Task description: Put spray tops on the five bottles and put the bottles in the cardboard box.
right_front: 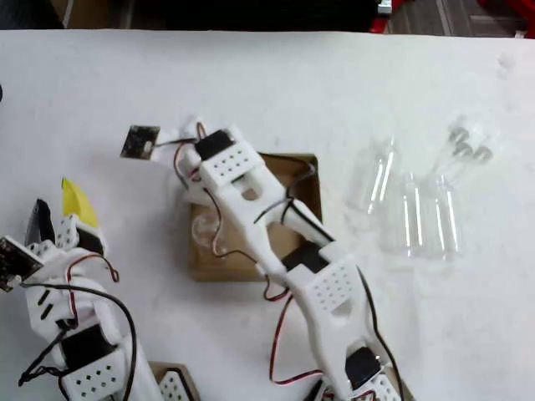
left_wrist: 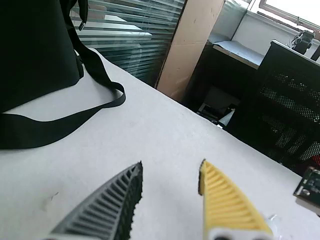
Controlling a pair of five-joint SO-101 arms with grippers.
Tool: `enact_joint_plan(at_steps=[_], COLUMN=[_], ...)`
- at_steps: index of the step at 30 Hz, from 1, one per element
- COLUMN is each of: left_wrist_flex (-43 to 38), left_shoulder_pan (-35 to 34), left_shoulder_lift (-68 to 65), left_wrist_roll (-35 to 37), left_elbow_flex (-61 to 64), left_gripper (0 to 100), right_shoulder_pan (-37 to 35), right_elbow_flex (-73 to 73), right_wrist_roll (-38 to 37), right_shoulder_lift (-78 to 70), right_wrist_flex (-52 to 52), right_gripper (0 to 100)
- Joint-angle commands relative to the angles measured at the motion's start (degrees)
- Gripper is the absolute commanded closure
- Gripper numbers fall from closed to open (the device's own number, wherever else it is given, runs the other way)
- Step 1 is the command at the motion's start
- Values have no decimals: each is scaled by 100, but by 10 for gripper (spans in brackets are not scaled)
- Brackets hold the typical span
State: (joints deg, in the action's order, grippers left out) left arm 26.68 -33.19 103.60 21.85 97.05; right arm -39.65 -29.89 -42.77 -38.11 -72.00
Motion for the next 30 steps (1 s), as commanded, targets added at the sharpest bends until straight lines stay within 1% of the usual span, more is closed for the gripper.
enact_joint_plan(at_steps=[1, 4, 8, 9, 15, 19, 24, 27, 30], left_wrist_flex=[-123, -123, -123, -123, -123, -123, -123, -123, -123], left_shoulder_pan=[-48, -48, -48, -48, -48, -48, -48, -48, -48], left_shoulder_lift=[48, 48, 48, 48, 48, 48, 48, 48, 48], left_wrist_roll=[62, 62, 62, 62, 62, 62, 62, 62, 62], left_elbow_flex=[-18, -18, -18, -18, -18, -18, -18, -18, -18], left_gripper=[819, 819, 819, 819, 819, 819, 819, 819, 819], right_shoulder_pan=[171, 171, 136, 127, 127, 180, 242, 259, 321], right_elbow_flex=[-220, -211, -220, -220, -255, -738, -1811, -2497, -3191], right_wrist_roll=[-62, -62, -62, -62, -62, -62, -62, -62, -26], right_shoulder_lift=[66, 66, 66, 66, -163, -541, -804, -813, -822], right_wrist_flex=[75, 57, 57, 66, 101, 31, -585, -1138, -1499], right_gripper=[858, 854, 767, 766, 823, 837, 990, 961, 982])
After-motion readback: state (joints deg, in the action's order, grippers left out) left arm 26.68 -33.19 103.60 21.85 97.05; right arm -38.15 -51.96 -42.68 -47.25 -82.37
